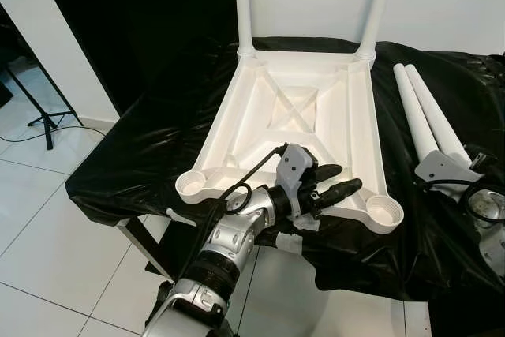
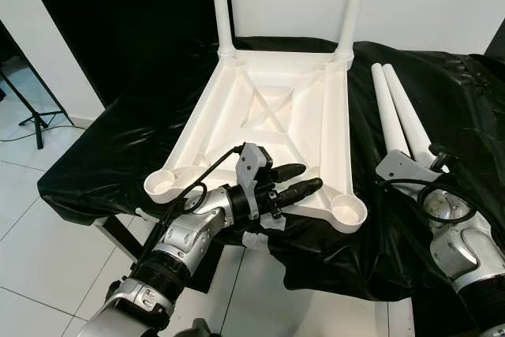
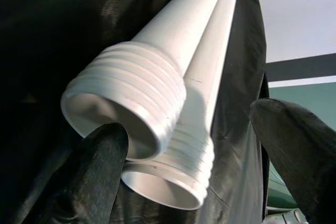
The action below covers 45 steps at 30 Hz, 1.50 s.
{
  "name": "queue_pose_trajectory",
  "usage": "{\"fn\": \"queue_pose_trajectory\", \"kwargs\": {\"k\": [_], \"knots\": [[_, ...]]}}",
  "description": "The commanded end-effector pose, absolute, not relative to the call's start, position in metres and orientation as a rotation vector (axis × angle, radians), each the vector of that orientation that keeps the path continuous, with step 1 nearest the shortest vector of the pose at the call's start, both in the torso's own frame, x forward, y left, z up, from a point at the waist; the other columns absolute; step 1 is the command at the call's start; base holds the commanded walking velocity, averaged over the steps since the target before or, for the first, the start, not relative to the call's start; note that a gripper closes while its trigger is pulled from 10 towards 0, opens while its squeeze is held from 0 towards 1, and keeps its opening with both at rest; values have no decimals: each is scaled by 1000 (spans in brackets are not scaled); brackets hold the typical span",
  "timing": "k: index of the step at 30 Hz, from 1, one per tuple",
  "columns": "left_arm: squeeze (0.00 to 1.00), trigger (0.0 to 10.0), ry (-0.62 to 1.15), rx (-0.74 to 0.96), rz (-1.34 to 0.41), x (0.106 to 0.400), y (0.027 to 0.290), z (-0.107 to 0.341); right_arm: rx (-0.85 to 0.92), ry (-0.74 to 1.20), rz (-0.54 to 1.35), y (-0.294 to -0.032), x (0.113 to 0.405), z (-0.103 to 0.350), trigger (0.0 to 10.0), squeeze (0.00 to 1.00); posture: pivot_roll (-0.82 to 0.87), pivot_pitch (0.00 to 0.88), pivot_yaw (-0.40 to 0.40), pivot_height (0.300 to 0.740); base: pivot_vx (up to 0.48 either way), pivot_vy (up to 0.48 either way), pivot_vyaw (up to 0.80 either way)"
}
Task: Building children table
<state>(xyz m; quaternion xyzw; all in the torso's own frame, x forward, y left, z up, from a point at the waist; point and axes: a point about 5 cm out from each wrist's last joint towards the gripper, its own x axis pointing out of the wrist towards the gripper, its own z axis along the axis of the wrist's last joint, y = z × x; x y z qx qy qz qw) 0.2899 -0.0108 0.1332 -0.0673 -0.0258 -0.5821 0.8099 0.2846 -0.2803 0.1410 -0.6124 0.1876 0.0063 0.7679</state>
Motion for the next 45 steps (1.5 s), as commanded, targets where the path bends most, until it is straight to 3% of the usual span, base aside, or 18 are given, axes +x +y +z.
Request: {"fn": "queue_pose_trajectory", "kwargs": {"k": [1,2,3,4,5,6,15,18,29,30,32,33,34,39,44,45], "knots": [[0,10000,-57,-118,-1241,289,-11,133,-1325,396,36,-275,290,136,10000,0,119,0,1,740,0,0,0],[0,10000,-57,-118,-1241,289,-11,133,-1325,396,36,-275,290,136,10000,0,119,0,1,740,0,0,0],[0,10000,-58,-118,-1241,289,-11,133,-1323,386,43,-272,294,133,4745,0,124,0,0,740,0,0,0],[0,10000,-59,-117,-1241,289,-11,133,-1326,375,46,-270,297,131,3255,0,124,0,0,740,0,0,0],[0,10000,-59,-117,-1241,289,-11,133,-1326,375,46,-270,297,131,3255,0,124,0,0,740,0,0,0],[0,10000,-59,-116,-1240,289,-11,133,-1343,359,46,-268,300,127,0,0,130,0,-1,740,0,0,0],[0,10000,-55,-117,-1234,287,-10,131,-1362,261,-5,-256,303,118,0,0,137,0,-3,740,0,0,0],[0,10000,-52,-121,-1235,286,-10,131,-1359,154,-180,-250,291,122,0,0,126,0,0,740,0,0,0],[0,10000,-55,-143,-1260,287,-16,134,-1334,-35,-399,-240,266,126,0,0,89,0,19,740,0,0,0],[0,10000,-58,-145,-1268,287,-17,135,-1377,-134,-457,-236,262,137,0,39,73,0,30,740,0,0,0],[0,10000,-58,-145,-1268,287,-17,135,-1377,-134,-457,-236,262,137,0,39,73,0,30,740,0,0,0],[0,10000,-61,-152,-1276,288,-18,136,-1425,-242,-509,-232,257,149,0,310,63,0,34,740,0,0,0],[0,10000,-63,-158,-1280,288,-19,137,-1478,-357,-548,-227,251,159,0,376,61,0,37,740,0,0,0],[0,10000,-67,-222,-1271,293,-16,142,-1559,-565,-518,-214,239,168,0,384,65,0,32,740,0,0,0],[0,10000,-85,-403,-1264,301,-9,158,-1591,-591,-427,-211,232,158,0,380,72,0,27,740,0,0,0],[839,10000,-112,-515,-1279,305,-2,168,-1601,-605,-399,-210,229,155,0,376,74,0,26,740,0,0,0]]}}
